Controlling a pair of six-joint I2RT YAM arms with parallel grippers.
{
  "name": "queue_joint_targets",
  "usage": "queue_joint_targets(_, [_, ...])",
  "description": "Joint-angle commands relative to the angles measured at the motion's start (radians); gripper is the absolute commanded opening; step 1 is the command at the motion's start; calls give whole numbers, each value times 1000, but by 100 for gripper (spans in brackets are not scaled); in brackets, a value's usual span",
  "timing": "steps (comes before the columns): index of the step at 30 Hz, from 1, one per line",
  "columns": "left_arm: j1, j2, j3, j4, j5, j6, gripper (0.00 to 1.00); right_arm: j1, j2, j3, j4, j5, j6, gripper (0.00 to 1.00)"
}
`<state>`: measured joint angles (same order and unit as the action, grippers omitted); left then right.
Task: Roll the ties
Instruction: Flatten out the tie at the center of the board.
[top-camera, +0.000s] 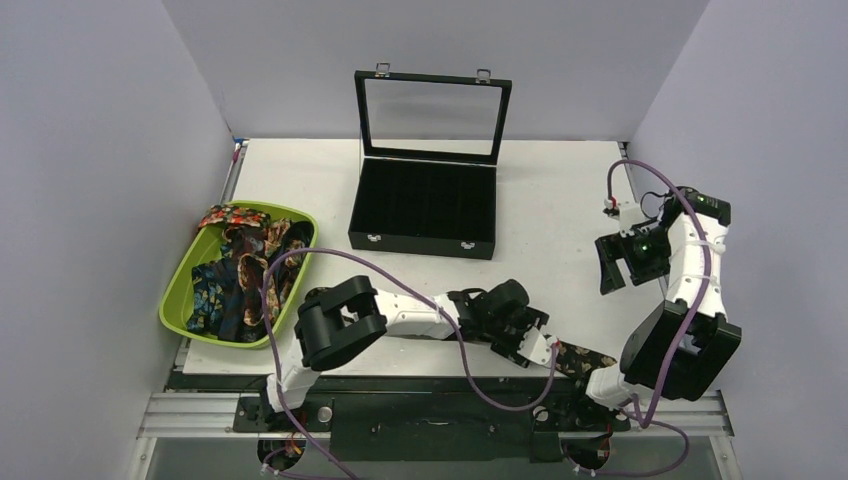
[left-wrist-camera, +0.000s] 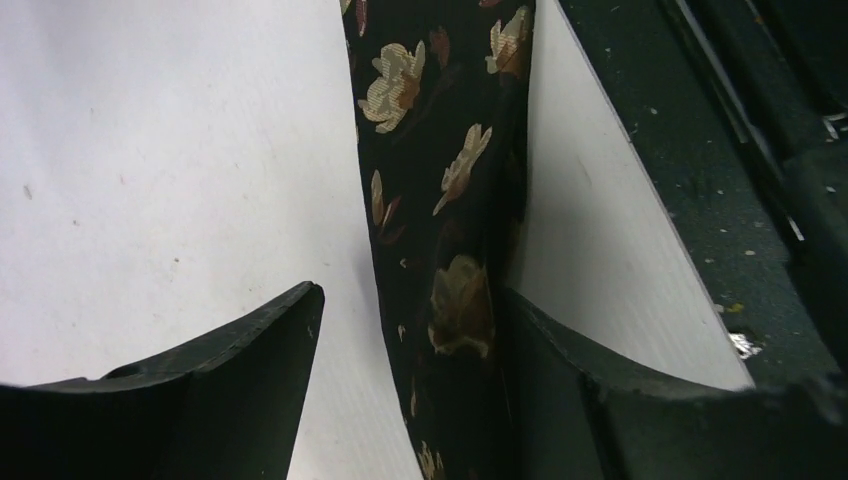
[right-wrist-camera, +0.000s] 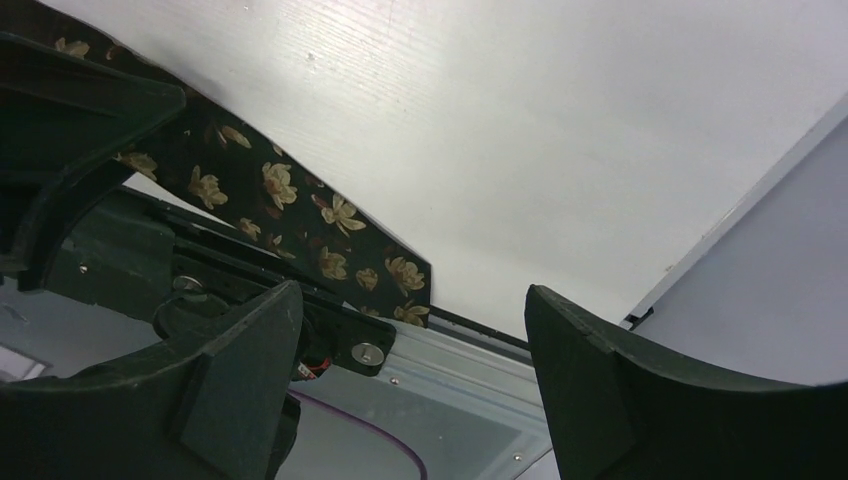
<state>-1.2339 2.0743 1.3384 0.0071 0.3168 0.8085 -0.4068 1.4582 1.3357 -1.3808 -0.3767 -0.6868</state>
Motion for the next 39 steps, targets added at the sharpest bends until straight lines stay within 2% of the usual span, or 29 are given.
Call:
queue_joint_targets(1, [-20, 68, 71, 0, -17, 56, 60, -51, -64, 35, -53, -27, -62, 78])
queue_joint_targets(3, [-21, 86, 85, -4, -16, 71, 55, -66, -79, 25, -68, -32, -82, 78])
queue_joint_targets(5, [-21, 101, 105, -30, -6, 76, 45, -72, -89, 19, -89, -40, -100, 79])
queue_joint_targets(6, [-19, 106, 119, -36, 13, 51, 31, -72, -92, 19, -101, -50, -104, 79])
queue_joint_targets(7, [-16, 106, 132, -64, 35, 34, 22, -72, -94, 18, -108, -56, -111, 79])
queue_joint_targets(8, [0, 106, 163, -89, 106, -12, 8, -72, -98, 19, -124, -73, -117, 80])
queue_joint_targets(10, [34, 103, 213, -159, 216, -106, 0, -73, -102, 25, -149, -104, -137, 81])
queue_joint_targets(13, [96, 105, 273, -222, 341, -281, 0, -61, -113, 21, -175, -152, -172, 86])
queue_joint_targets(16, [189, 129, 314, -200, 503, -565, 0, -47, -136, -18, -177, -211, -206, 88])
queue_joint_targets(17, [207, 136, 314, -152, 534, -625, 0, -40, -140, -30, -173, -224, -213, 88])
queue_joint_targets(19, [273, 159, 310, -56, 599, -897, 0, -30, -150, -59, -159, -262, -226, 89])
queue_joint_targets(23, [345, 231, 314, 151, 671, -1225, 0, 34, -158, -109, -82, -290, -186, 90])
queue_joint_targets(32, [382, 299, 272, 194, 645, -1407, 0, 225, -175, -213, 179, -216, 75, 90])
queue_joint_targets(39, [395, 319, 253, 169, 619, -1432, 0, 381, -239, -358, 403, -2, 174, 90])
